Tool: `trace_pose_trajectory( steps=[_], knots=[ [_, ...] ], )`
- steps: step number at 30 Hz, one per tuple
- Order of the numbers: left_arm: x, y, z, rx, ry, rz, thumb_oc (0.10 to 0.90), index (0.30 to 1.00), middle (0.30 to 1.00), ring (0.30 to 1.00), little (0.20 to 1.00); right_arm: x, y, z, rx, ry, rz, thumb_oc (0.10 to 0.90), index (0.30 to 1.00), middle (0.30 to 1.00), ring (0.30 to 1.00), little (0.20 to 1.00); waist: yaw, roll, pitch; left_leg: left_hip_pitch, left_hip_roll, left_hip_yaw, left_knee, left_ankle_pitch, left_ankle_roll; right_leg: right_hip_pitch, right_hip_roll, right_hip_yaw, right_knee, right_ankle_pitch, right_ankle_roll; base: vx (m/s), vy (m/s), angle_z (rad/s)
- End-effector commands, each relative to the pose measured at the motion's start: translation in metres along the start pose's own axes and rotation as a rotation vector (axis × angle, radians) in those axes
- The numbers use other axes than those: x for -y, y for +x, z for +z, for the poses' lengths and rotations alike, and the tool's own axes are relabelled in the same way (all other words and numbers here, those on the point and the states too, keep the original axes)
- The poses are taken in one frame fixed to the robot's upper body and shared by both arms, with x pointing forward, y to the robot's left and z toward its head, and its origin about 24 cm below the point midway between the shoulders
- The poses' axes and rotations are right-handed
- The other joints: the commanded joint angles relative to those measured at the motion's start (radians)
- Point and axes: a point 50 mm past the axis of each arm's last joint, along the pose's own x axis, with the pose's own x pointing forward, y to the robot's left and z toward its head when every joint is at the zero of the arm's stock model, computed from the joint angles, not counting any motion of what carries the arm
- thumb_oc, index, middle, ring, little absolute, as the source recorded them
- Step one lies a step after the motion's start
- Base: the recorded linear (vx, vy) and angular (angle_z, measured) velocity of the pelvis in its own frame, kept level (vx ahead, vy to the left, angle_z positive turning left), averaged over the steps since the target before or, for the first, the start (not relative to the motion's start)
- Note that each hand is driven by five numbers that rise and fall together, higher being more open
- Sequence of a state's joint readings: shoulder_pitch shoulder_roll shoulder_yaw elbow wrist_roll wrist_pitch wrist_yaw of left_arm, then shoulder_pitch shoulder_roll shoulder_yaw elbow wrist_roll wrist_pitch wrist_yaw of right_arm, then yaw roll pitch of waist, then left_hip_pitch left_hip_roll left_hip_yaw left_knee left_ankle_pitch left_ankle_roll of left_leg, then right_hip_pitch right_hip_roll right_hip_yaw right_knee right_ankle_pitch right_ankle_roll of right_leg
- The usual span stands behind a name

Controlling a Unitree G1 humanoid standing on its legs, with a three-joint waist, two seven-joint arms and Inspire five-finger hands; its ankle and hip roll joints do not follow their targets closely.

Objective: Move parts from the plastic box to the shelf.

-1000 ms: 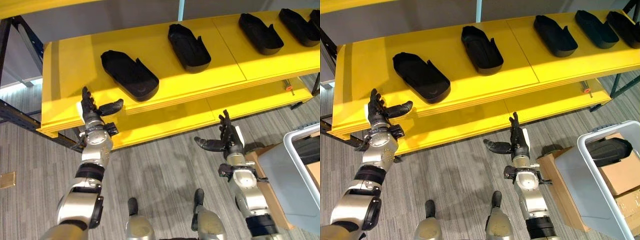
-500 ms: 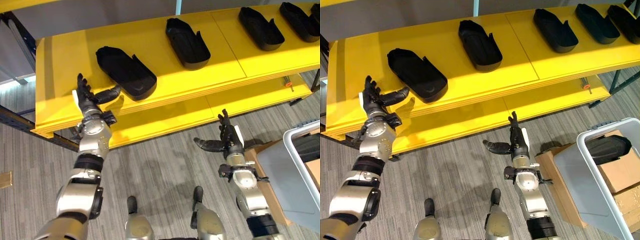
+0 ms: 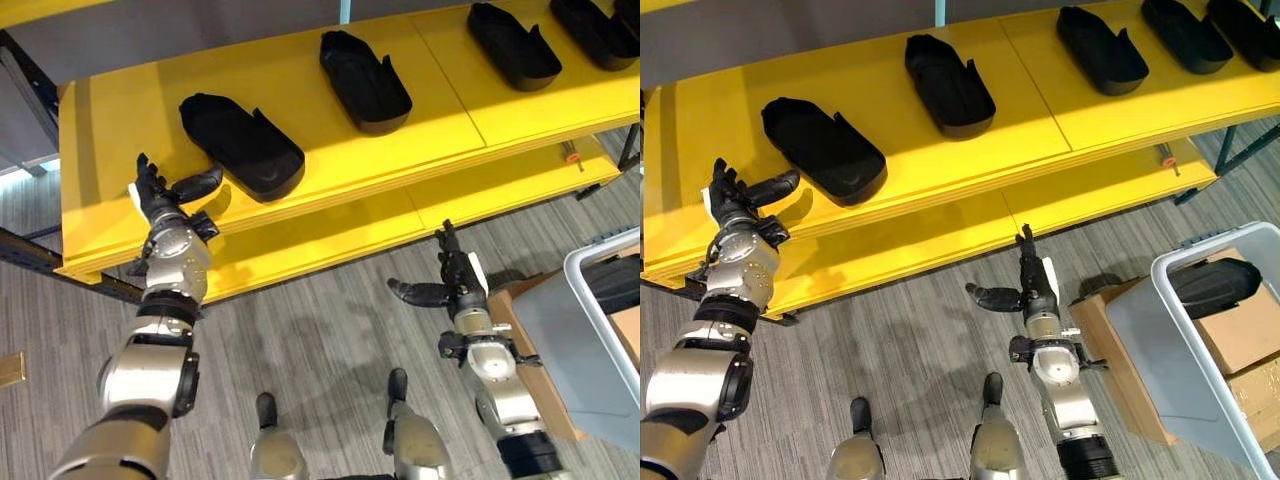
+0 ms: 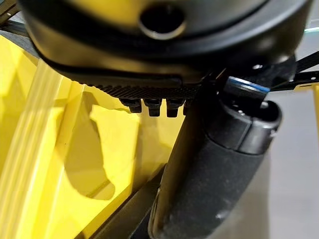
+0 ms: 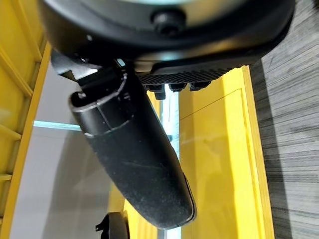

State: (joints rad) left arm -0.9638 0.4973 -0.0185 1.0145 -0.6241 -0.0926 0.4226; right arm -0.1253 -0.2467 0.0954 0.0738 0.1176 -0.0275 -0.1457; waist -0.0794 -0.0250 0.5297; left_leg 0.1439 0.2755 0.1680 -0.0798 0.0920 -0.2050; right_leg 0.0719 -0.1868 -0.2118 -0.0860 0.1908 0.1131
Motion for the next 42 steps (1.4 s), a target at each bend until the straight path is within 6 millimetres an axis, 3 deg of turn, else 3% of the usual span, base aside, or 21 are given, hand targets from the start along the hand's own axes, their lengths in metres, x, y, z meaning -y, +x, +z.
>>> trace_pose_trajectory(
  steps=[1,16,23,26,35,42],
  knots=[
    [0.026,0.005,0.107,0.321,-0.111,-0.078,0.900,1.000,1.000,1.000,1.000,0.004,0.001,0.070,0.375,-0.025,-0.011,0.900,1.000,1.000,1.000,1.000,-0.027,-0.007,-0.043,0.098,-0.032,0.039,-0.007,-0.043,0.058,0.071,-0.053,-0.007,0.015,-0.043,-0.053,0.00,0.007,-0.05],
    [0.044,-0.003,0.116,0.373,-0.182,-0.078,0.900,1.000,1.000,1.000,1.000,0.008,-0.005,0.062,0.374,-0.060,-0.042,0.900,1.000,1.000,1.000,1.000,-0.072,0.017,-0.049,0.081,-0.026,0.058,-0.007,-0.043,0.046,0.026,-0.062,-0.023,0.020,-0.054,-0.045,0.00,0.001,-0.03],
    [0.041,0.001,0.119,0.349,-0.205,-0.033,0.900,1.000,1.000,1.000,1.000,0.013,0.001,0.062,0.379,-0.049,-0.037,0.900,1.000,1.000,1.000,1.000,-0.100,0.024,-0.044,0.023,-0.019,0.080,-0.007,-0.054,0.030,-0.046,-0.072,-0.028,0.022,-0.063,-0.033,-0.06,0.007,-0.05],
    [0.042,0.003,0.130,0.336,-0.207,-0.010,0.900,1.000,1.000,1.000,1.000,0.013,0.005,0.065,0.383,-0.034,-0.023,0.900,1.000,1.000,1.000,1.000,-0.115,0.019,-0.040,0.000,-0.019,0.087,-0.007,-0.063,0.025,-0.077,-0.072,-0.020,0.019,-0.056,-0.025,-0.06,-0.004,-0.09],
    [0.019,0.013,0.135,0.273,-0.174,0.094,0.900,1.000,1.000,1.000,1.000,0.005,0.013,0.073,0.394,0.016,-0.011,0.900,1.000,1.000,1.000,1.000,-0.153,-0.007,-0.013,-0.038,-0.015,0.101,-0.007,-0.069,0.022,-0.138,-0.068,-0.009,0.024,-0.042,-0.016,-0.01,-0.002,-0.01],
    [0.011,0.014,0.141,0.318,-0.030,0.143,0.900,1.000,1.000,1.000,1.000,0.005,0.011,0.075,0.407,0.014,-0.002,0.900,1.000,1.000,1.000,1.000,-0.169,-0.021,-0.010,-0.051,-0.015,0.106,-0.007,-0.069,0.024,-0.169,-0.068,-0.004,0.030,-0.035,-0.010,0.00,0.000,0.00]
  ],
)
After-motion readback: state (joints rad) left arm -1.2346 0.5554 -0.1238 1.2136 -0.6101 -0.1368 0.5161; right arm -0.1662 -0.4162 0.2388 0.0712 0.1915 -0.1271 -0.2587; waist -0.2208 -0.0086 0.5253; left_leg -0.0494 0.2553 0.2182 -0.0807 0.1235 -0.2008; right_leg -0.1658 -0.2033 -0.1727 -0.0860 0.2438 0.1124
